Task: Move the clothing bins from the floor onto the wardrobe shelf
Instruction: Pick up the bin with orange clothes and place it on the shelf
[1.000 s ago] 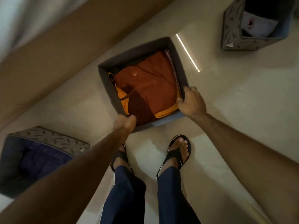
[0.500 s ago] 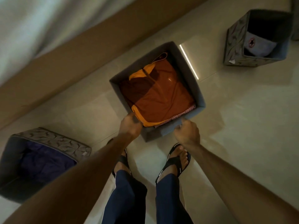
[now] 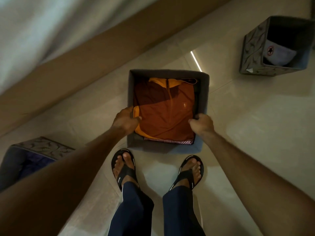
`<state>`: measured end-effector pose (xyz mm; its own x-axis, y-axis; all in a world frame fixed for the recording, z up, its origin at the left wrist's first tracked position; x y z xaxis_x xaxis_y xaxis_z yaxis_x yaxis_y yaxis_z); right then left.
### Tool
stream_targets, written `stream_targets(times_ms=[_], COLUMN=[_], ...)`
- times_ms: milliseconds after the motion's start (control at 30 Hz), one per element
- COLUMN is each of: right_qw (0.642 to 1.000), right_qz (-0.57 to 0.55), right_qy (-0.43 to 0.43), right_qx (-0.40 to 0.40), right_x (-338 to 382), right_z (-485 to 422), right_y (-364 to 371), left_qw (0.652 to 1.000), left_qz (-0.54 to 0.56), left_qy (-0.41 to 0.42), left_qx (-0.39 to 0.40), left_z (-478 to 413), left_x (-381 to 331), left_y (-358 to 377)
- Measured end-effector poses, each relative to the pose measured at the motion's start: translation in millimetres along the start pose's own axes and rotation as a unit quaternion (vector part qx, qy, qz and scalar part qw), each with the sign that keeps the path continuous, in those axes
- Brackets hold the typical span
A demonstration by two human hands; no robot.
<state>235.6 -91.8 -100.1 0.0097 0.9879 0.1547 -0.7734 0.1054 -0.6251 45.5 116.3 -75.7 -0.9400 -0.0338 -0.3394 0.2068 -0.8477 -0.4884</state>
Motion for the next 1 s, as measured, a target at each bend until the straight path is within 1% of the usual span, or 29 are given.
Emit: stream_targets(times_ms=[33,67,133,233,400,533,600,700,767,833,900,967,1000], right_qw=[1.000,0.999,0.999,0.998,0.997,0.997,0.995,0.992,0.989,0.986,0.983,0.976,0.974], right_qz=[-0.011,-0.003,0.011,0.004,-0.019,-0.034,-0.055,-0.082,-0.102,-0.122,-0.131,-0.153,-0.159], right_qy=[-0.005,-0.022,-0.042,-0.066,-0.056,-0.045,-0.040,-0.042,-0.046,-0.045,-0.045,-0.029,-0.029], right_qx=[0.025,0.027,-0.001,-0.022,-0.041,-0.061,-0.071,-0.087,-0.098,-0.107,-0.120,-0.150,-0.159], right_x=[1,2,-1,-13,-42,-58,-71,-91,-108,-124,-138,-159,-160], right_z=[0,4,18,49,131,234,290,357,398,429,451,468,469], right_y=[2,1,-11,-37,-112,-204,-256,-317,-355,-384,-409,-441,-447], left_qw=[1.000,1.000,1.000,0.999,0.997,0.991,0.987,0.980,0.974,0.966,0.961,0.950,0.949], left_qz=[0.005,-0.003,-0.021,-0.021,-0.043,-0.091,-0.103,-0.118,-0.138,-0.162,-0.171,-0.190,-0.191], left_qy=[-0.002,0.003,0.017,0.025,0.055,0.082,0.111,0.154,0.179,0.200,0.218,0.247,0.249], left_qx=[0.007,0.010,0.007,-0.004,0.032,0.051,0.050,0.035,0.012,-0.007,-0.010,-0.009,-0.008], left_z=[2,6,18,50,148,261,324,404,453,491,520,547,549], left_x=[-4,-7,-13,-25,-72,-146,-189,-244,-278,-302,-326,-358,-364], left_y=[1,3,-2,-16,-48,-90,-113,-138,-151,-158,-158,-148,-147])
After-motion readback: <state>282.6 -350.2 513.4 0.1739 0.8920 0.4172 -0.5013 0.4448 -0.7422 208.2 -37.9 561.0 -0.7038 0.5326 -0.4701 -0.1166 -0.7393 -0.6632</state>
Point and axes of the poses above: each hand's wrist, its own z-axis away from the middle knuckle, its own y-axis out of the palm, x = y × z, the point moved 5 cm from there along -z, towards the middle knuckle, and after that the axes turned 2 degrees about -x, right-handed, at the moved point
